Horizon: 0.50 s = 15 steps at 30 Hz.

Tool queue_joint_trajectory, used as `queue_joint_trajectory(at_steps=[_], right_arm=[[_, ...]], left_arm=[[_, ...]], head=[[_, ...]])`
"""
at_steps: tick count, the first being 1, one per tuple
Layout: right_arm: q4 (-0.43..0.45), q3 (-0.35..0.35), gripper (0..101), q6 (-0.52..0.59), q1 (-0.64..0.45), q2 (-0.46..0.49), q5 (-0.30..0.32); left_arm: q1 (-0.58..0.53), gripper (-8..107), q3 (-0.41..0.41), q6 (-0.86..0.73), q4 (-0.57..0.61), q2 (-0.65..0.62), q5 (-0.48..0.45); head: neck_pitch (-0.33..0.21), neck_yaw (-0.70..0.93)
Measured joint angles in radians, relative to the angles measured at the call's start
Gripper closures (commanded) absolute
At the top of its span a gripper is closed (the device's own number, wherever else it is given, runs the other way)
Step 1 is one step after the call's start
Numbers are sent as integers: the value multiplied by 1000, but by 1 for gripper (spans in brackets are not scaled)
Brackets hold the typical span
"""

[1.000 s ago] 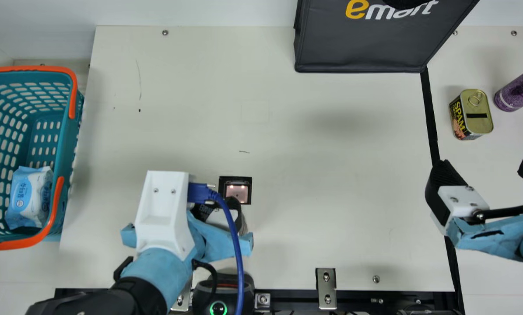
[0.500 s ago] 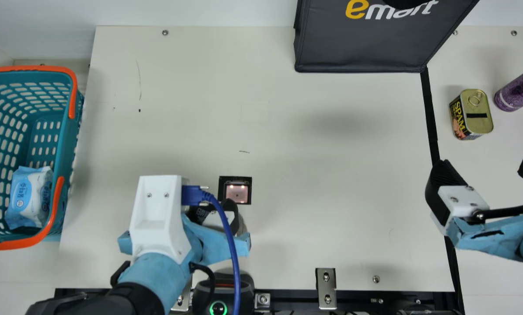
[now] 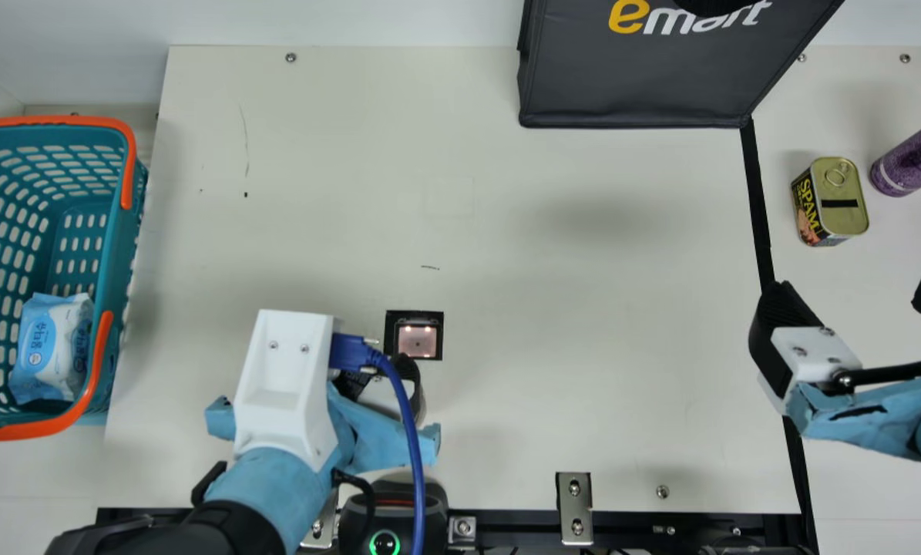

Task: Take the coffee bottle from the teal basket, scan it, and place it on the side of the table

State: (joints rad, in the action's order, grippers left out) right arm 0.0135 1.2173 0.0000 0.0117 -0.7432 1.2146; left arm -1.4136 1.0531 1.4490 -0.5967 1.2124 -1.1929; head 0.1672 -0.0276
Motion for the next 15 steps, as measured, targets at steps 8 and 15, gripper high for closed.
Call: queue_joint_trajectory(at_steps=[8,15], right_arm=[[0,0,6,0,0,0,0],[0,0,6,0,0,0,0]], left_arm=[[38,107,-8,-38,31,-16,40],[85,107,-49,-140,66,-47,125]], head=[[0,0],[0,0]])
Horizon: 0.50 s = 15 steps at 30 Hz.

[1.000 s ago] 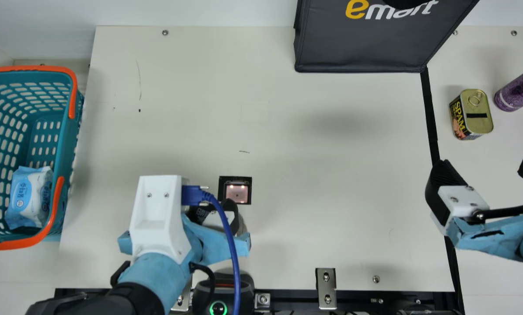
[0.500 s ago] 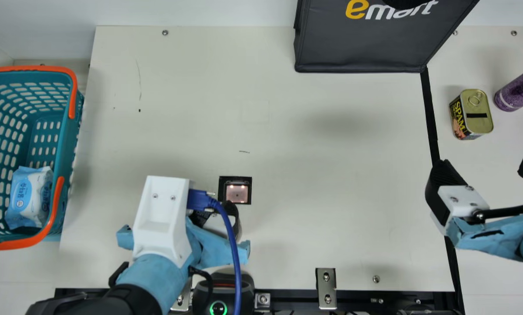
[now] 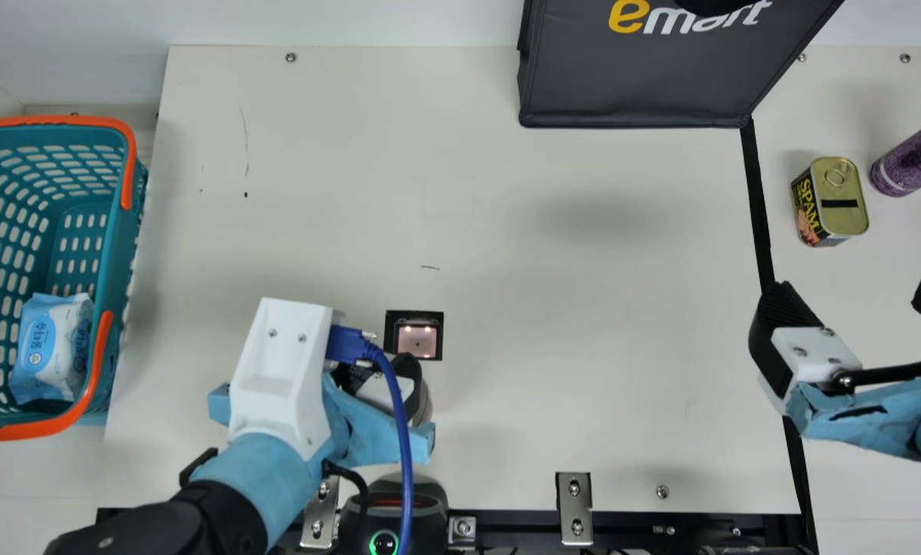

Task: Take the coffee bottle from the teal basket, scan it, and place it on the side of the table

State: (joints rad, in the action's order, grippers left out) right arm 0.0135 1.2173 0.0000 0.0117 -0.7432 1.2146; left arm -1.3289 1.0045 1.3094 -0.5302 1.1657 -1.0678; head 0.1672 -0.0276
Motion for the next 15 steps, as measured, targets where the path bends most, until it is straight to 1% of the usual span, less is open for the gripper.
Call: queue_joint_trajectory(at_steps=[8,15], right_arm=[[0,0,6,0,0,0,0],[0,0,6,0,0,0,0]], left_arm=[[83,107,-46,-188,62,-44,127],[163,107,-73,-414,165,-67,222]], head=[[0,0],[0,0]])
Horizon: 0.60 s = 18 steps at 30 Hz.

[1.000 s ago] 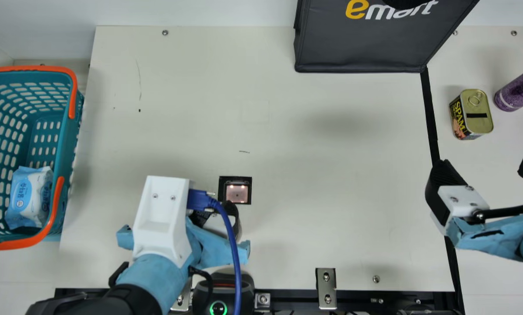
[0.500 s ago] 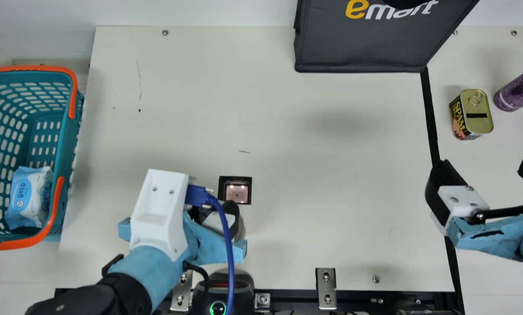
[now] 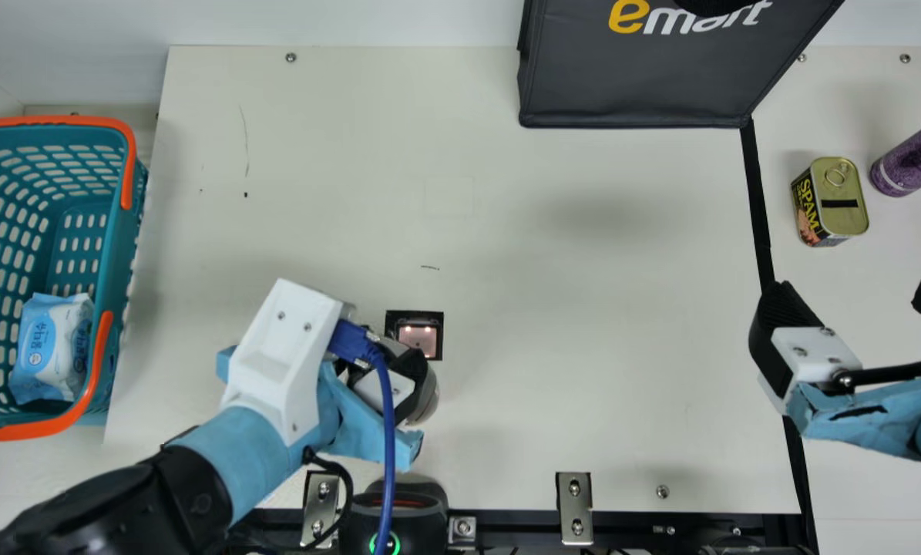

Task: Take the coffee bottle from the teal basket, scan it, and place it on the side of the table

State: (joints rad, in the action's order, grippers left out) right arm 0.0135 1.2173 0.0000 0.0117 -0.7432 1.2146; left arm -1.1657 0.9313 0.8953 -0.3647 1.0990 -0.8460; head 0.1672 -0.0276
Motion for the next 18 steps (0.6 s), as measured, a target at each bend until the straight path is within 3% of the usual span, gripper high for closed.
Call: queue_joint_trajectory(at_steps=[7,18], right_arm=[[0,0,6,0,0,0,0],[0,0,6,0,0,0,0]], left_arm=[[89,107,-12,-256,123,-15,51],[227,107,19,-671,365,-11,48]], head=[[0,0],[0,0]])
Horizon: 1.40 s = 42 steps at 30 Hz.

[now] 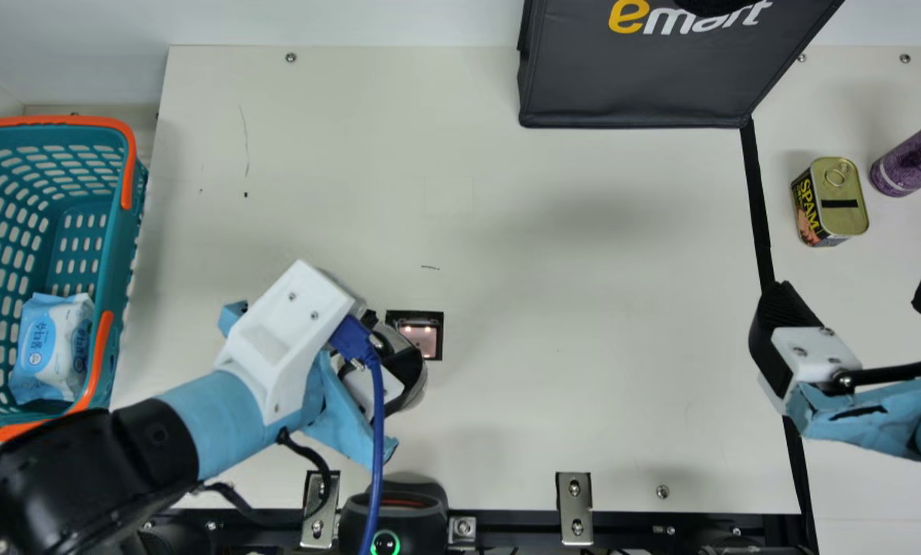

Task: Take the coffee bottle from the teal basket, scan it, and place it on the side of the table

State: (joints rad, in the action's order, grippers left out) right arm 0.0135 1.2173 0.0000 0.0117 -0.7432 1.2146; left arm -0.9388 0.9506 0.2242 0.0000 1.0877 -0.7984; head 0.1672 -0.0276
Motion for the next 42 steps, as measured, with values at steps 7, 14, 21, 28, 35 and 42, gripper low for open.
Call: queue_joint_trajectory(at_steps=[7,14,21,28,35,42], right_arm=[[0,0,6,0,0,0,0],[0,0,6,0,0,0,0],[0,0,6,0,0,0,0],[0,0,6,0,0,0,0],[0,0,6,0,0,0,0],[0,0,6,0,0,0,0]], left_arm=[[103,107,40,-274,168,21,-51],[221,107,80,-542,338,50,-131],[339,107,102,-786,496,60,-232],[412,107,104,-993,626,52,-327],[456,107,92,-1171,700,41,-390],[469,107,73,-1293,719,33,-395]], head=[[0,0],[0,0],[0,0],[0,0],[0,0],[0,0]])
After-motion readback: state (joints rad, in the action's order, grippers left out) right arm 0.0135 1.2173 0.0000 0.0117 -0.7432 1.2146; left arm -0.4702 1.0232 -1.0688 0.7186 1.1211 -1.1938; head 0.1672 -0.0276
